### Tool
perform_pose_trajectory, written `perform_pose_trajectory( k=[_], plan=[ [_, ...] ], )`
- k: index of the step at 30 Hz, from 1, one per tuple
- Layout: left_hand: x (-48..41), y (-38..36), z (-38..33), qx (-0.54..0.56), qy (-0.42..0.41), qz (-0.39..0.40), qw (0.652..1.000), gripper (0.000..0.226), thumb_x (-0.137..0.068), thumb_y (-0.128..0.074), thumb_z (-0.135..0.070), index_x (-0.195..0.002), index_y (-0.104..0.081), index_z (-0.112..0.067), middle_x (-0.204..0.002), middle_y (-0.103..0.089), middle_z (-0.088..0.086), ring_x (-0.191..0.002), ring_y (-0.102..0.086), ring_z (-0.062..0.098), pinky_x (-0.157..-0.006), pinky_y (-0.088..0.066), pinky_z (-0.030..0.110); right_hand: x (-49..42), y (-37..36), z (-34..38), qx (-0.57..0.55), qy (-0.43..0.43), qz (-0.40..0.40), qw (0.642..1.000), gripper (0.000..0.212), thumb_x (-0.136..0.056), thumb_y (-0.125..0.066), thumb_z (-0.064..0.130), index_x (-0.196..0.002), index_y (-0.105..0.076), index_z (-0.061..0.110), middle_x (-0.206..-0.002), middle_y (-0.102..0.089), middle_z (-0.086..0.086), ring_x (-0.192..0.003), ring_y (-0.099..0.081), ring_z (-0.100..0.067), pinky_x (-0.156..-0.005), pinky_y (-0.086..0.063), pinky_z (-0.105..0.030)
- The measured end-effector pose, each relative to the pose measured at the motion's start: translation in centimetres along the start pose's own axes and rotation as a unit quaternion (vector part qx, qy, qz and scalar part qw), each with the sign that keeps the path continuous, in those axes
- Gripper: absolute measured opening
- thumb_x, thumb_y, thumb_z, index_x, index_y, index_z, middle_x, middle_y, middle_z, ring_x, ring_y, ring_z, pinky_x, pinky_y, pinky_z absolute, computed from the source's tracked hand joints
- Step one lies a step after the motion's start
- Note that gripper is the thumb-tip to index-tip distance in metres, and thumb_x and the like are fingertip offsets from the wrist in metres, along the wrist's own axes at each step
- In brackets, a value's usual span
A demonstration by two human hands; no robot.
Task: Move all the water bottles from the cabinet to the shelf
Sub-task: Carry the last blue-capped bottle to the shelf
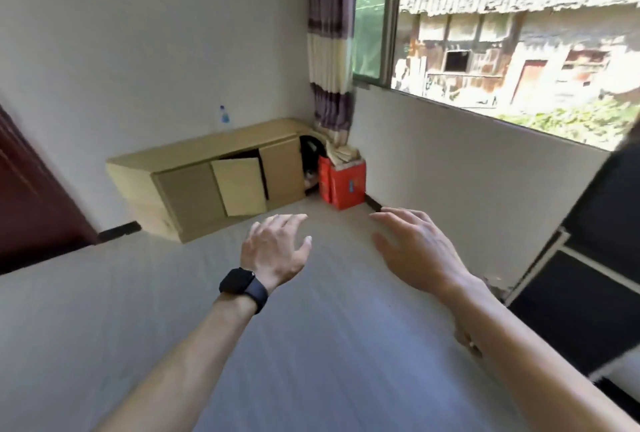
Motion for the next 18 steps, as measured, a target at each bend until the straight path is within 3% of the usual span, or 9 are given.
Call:
perform_pose_trajectory(
  k=[7, 12, 18],
  plan=[
    [-12.2, 0.8, 12.3, -0.076, 0.079, -0.021, 0.994, 0.043, -0.091, -0.05, -0.048, -0.132, -0.056, -0.036, -0.134, -0.059, -0.01, -0.128, -0.048, 0.018, -0.104, -0.038, 0.037, -18.3, -7.3, 2.3, -0.035, 0.102, 0.009, 0.994, 0.04, -0.096, -0.047, 0.05, -0.133, -0.055, 0.039, -0.139, -0.054, 0.017, -0.134, -0.04, -0.016, -0.106, -0.041, -0.039],
    [-21.1, 1.5, 18.4, -0.103, 0.12, -0.051, 0.986, 0.044, -0.091, -0.05, -0.049, -0.133, -0.055, -0.036, -0.136, -0.057, -0.009, -0.129, -0.048, 0.017, -0.105, -0.038, 0.038, -31.4, -9.7, 4.1, -0.058, 0.149, -0.007, 0.987, 0.028, -0.095, -0.055, 0.039, -0.122, -0.061, 0.034, -0.127, -0.062, 0.014, -0.126, -0.048, -0.02, -0.096, -0.047, -0.037],
    [-30.0, 0.5, 25.8, -0.11, 0.164, -0.081, 0.977, 0.044, -0.09, -0.053, -0.047, -0.132, -0.057, -0.035, -0.132, -0.06, -0.01, -0.123, -0.053, 0.015, -0.1, -0.041, 0.035, -44.0, -14.2, 5.1, -0.068, 0.176, 0.014, 0.982, 0.039, -0.097, -0.05, 0.042, -0.135, -0.056, 0.031, -0.141, -0.054, 0.012, -0.137, -0.039, -0.018, -0.106, -0.042, -0.038]
  ],
)
Point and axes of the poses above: each hand's wrist, its own x-axis away from the middle knuckle, its own y-axis out of the back of the hand, z = x × y, the point moved 3 cm from there along -x, towards the middle knuckle
